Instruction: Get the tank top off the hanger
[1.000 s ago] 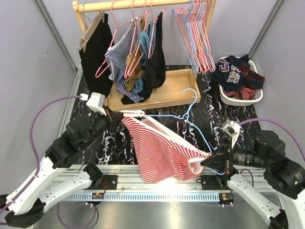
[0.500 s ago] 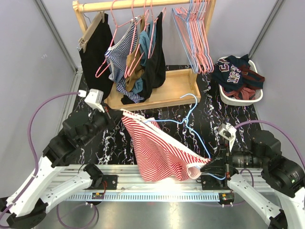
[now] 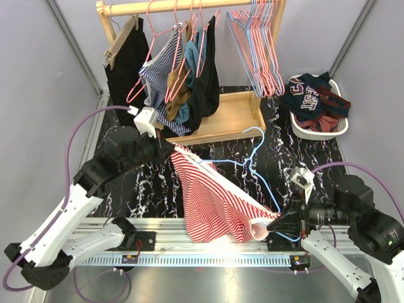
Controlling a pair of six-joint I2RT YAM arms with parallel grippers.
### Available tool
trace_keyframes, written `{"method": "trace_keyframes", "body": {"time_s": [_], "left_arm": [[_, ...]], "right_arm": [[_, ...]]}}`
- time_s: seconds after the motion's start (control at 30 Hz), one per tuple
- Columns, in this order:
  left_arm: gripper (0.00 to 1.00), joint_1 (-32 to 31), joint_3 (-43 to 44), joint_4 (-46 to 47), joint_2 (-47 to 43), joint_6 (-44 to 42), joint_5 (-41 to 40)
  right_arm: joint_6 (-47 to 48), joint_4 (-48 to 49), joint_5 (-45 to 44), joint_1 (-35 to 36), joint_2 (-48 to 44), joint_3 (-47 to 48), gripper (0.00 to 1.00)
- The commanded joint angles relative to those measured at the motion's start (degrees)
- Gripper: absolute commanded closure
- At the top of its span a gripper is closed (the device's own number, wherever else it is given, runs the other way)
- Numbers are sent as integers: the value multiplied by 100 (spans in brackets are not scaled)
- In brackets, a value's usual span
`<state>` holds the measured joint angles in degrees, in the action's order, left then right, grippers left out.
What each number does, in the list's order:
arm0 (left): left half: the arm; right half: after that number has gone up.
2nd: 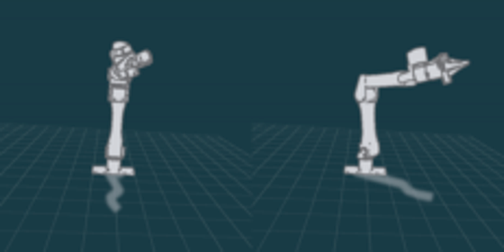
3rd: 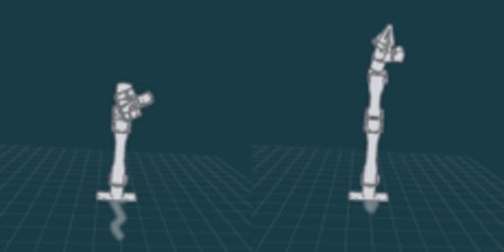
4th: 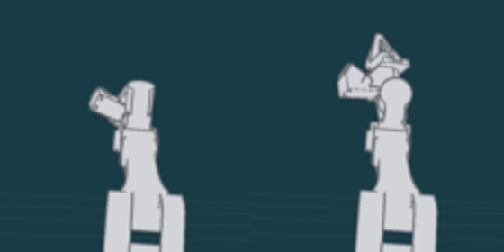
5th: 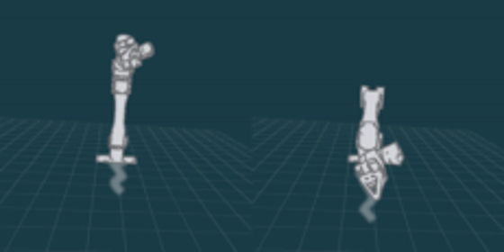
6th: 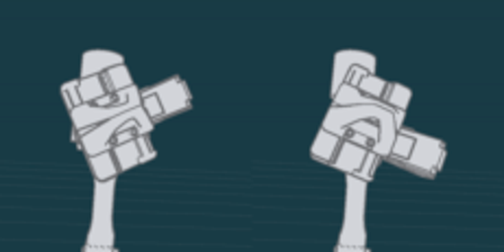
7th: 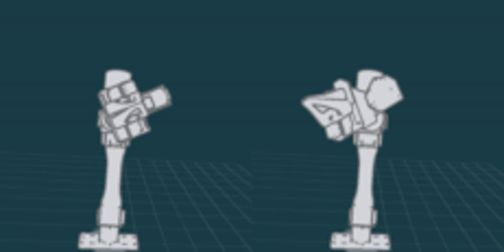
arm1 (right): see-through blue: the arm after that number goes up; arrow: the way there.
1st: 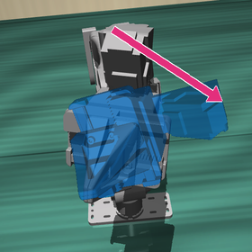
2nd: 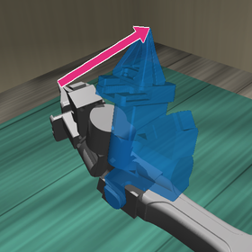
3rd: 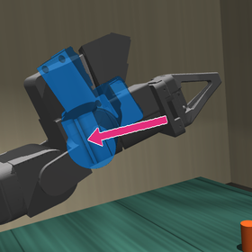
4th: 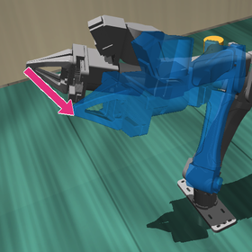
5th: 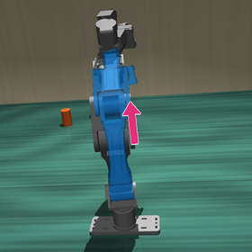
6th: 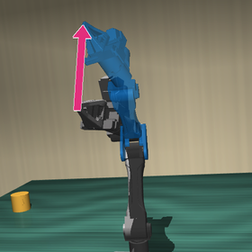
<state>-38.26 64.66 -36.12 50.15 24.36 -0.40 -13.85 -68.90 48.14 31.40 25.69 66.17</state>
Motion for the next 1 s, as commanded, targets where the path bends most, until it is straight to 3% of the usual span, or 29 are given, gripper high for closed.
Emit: {"method": "trace_keyframes", "body": {"time_s": [0.0, 0.33, 0.53, 0.73, 0.83, 0.9, 0.97], "left_arm": [[98, 328, 406, -88, 328, -362, -14], [100, 381, 670, -202, 881, -537, 1137], [100, 398, 197, -562, 690, -713, 982], [100, 460, -444, -809, 181, -687, 1042], [100, 460, -700, -870, 4, -634, 1174], [100, 460, -779, -897, -31, -634, 1227], [100, 469, -798, -897, -76, -617, 1175]], "right_arm": [[172, -79, 758, 42, -187, 115, 100], [233, -149, 636, 59, -223, 193, 100], [400, -264, -111, 51, -240, 607, 100], [321, -247, -2050, 59, -486, 1125, 100], [163, 8, -2519, 51, -741, 1170, 100], [145, 87, -2302, 59, -794, 1083, 100], [128, 35, -1529, 68, -672, 995, 100]]}}
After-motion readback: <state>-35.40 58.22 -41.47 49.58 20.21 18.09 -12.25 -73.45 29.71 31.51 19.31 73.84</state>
